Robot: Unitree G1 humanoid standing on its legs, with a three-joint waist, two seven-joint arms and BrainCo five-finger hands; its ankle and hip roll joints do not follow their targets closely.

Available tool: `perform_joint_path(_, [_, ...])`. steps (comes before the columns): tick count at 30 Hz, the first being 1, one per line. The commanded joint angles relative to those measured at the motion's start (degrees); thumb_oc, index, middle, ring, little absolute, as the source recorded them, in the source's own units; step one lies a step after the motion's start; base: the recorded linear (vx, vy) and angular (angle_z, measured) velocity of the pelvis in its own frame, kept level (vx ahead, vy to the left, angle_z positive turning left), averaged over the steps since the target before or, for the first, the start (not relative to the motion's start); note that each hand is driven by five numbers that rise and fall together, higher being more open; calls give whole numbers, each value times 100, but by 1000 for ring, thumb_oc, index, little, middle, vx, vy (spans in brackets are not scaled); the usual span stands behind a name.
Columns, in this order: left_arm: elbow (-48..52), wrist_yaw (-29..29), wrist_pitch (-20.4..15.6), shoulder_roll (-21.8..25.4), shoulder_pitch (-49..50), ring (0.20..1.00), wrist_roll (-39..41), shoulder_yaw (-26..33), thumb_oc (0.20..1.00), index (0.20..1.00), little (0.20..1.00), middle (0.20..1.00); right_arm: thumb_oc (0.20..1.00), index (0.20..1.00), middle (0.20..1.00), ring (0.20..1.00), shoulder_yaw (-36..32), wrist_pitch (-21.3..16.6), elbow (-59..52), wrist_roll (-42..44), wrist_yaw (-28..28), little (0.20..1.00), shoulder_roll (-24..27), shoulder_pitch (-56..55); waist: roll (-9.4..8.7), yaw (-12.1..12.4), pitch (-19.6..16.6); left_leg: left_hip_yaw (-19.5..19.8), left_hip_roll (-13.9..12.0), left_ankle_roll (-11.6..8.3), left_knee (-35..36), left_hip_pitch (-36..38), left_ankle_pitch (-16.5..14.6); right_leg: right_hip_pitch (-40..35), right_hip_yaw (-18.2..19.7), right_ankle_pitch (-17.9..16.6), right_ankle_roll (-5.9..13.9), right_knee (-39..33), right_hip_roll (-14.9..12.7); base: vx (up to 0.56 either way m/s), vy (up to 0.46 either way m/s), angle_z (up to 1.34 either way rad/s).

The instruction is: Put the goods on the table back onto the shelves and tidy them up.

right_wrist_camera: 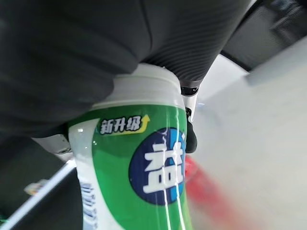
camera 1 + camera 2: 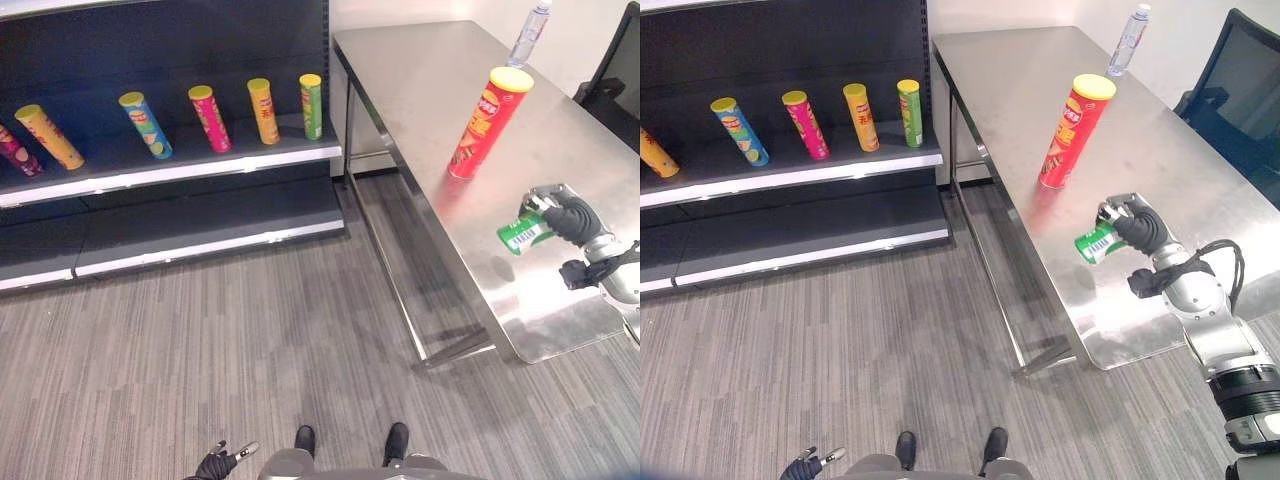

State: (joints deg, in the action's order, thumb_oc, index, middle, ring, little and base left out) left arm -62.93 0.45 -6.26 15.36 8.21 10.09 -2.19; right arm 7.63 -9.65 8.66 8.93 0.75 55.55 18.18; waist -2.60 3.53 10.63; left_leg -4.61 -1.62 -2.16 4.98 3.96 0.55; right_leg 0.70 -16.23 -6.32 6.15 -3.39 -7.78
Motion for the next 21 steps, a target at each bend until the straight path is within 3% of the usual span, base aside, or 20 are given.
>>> perform_joint_path(1, [-37, 41, -106, 305, -302, 1000, 46, -43, 1000, 1000, 1000, 1000, 200, 200, 200, 200, -87, -429, -541, 57, 324, 200, 178, 621, 27, 231, 0, 67, -187, -216, -127, -241, -87, 302, 406, 537, 839, 1329, -740, -128, 41, -22])
perform_joint_path(3, [46, 26, -106, 346, -297, 1000, 61, -10, 1000, 1000, 1000, 1000, 200, 200, 200, 200, -421, -451, -829, -33, 354, 200, 149, 404, 45, 317, -62, 307, -143, -170, -162, -399, 16, 124, 847, 978, 730, 1637, -307, -65, -35, 5])
perform_joint_path(4, [47, 26, -105, 352, -297, 1000, 61, -19, 1000, 1000, 1000, 1000, 200, 200, 200, 200, -443, -447, -842, -35, 352, 200, 146, 378, 41, 318, -57, 315, -142, -173, -165, -392, 10, 111, 837, 988, 727, 1638, -309, -6, -115, 46])
perform_joint_path(8, [123, 6, -110, 346, -142, 1000, 179, 63, 1000, 1000, 1000, 1000, 200, 200, 200, 200, -665, -503, -1002, -15, 416, 200, 54, 380, -186, 585, -153, 598, -134, -306, -234, -657, 158, -435, 571, 1351, 528, 825, -16, -25, -176, 48])
perform_joint_path(12, [253, 21, -129, 316, -139, 1000, 392, 66, 1000, 1000, 1000, 1000, 200, 200, 200, 200, -816, -557, -1085, 23, 523, 200, 92, 424, -235, 675, 27, 924, -187, -524, -645, -1149, 248, -581, 330, 1364, 404, 400, 206, -133, -149, 46])
perform_joint_path(13, [327, -6, -124, 278, -180, 1000, 431, 18, 1000, 1000, 1000, 1000, 200, 200, 200, 200, -920, -561, -1089, -8, 571, 200, 193, 391, -204, 655, 131, 729, -318, -601, -938, -1408, 270, -628, 38, 1332, 378, 339, 164, -147, -31, 61])
perform_joint_path(14, [329, -6, -123, 277, -182, 1000, 431, 14, 1000, 1000, 1000, 1000, 200, 200, 200, 200, -927, -560, -1093, -8, 570, 200, 196, 384, -196, 641, 130, 749, -318, -604, -970, -1429, 255, -634, 19, 1330, 377, 331, 170, -141, 43, 96])
perform_joint_path(15, [344, -3, -125, 257, -180, 1000, 449, 31, 1000, 1000, 1000, 1000, 200, 200, 200, 200, -967, -564, -1108, -40, 585, 200, 218, 362, -168, 609, 151, 628, -459, -607, -1046, -1457, 246, -646, -80, 1287, 387, 316, 146, -62, 157, 105])
perform_joint_path(16, [313, 1, -134, 255, -149, 1000, 376, 69, 1000, 1000, 1000, 1000, 200, 200, 200, 200, -1058, -574, -1139, -58, 590, 200, 242, 299, -144, 525, 129, 486, -812, -647, -1045, -1398, 286, -654, -198, 1233, 425, 305, 47, -60, 154, 90])
perform_joint_path(17, [311, 1, -136, 255, -149, 1000, 374, 68, 1000, 1000, 1000, 1000, 200, 200, 200, 200, -1064, -573, -1145, -59, 589, 200, 241, 290, -138, 526, 134, 490, -821, -655, -1043, -1388, 282, -663, -200, 1238, 422, 306, 56, -29, 198, 30])
perform_joint_path(21, [207, 65, -160, 342, -192, 1000, 204, 81, 1000, 1000, 1000, 1000, 200, 200, 200, 200, -1245, -558, -1169, -103, 568, 200, 377, 98, -59, 335, 58, 484, -1618, -884, -805, -1219, 570, -654, -249, 1236, 574, 352, -208, 1, 276, 8])
